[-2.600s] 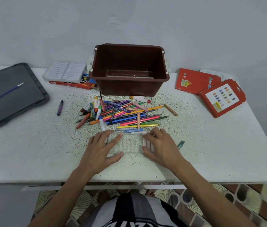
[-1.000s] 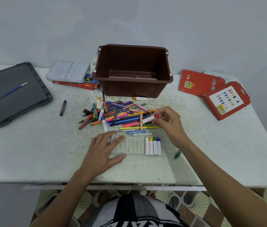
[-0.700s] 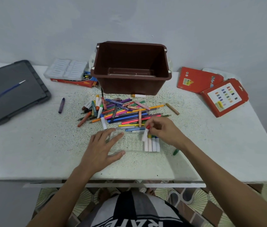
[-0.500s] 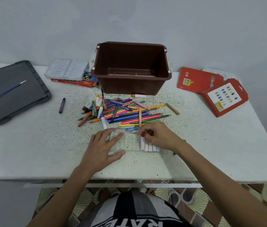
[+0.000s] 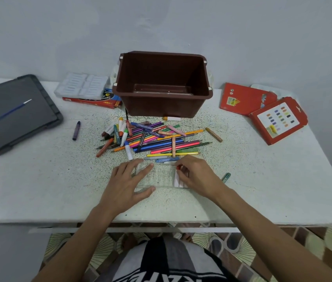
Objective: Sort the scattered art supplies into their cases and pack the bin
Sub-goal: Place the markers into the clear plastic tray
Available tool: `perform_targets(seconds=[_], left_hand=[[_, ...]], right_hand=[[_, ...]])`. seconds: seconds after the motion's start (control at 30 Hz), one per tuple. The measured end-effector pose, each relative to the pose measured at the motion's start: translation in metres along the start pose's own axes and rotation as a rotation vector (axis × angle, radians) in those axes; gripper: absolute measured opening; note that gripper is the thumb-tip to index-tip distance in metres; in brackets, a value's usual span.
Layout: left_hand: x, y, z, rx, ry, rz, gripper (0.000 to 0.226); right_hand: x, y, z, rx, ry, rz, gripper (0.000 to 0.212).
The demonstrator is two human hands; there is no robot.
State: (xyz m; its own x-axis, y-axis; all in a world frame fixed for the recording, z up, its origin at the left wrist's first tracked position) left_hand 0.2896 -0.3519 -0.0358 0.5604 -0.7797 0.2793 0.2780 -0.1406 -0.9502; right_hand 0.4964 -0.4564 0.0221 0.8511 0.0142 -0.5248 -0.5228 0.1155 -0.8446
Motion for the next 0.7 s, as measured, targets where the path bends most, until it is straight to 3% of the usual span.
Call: perform_targets(seconds=[0.47, 0.7], left_hand=[[0.000, 0.001, 0.000, 0.007, 0.003, 0.010, 0.065], [-0.001, 0.001, 0.000, 0.016, 0.002, -0.007, 0.064]], right_hand=[[0.004, 0.020, -0.005, 0.031, -0.102, -0.076, 0.010], [0.016, 0.004, 0.006, 0.135, 0.009, 0.003, 0.018]])
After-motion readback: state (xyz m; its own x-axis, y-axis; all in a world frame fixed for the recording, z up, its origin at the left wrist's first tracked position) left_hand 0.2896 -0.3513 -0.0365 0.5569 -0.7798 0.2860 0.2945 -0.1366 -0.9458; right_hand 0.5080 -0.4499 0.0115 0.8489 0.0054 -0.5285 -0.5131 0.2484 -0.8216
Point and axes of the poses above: each hand's wrist, its own z-axis towards the middle knuckle, its own y-axis out of the palm, x = y × z, the point moved 3 cm from there along z, towards the middle knuckle, and after that the axes turned 5 degrees about -y, right-handed, at the moved point
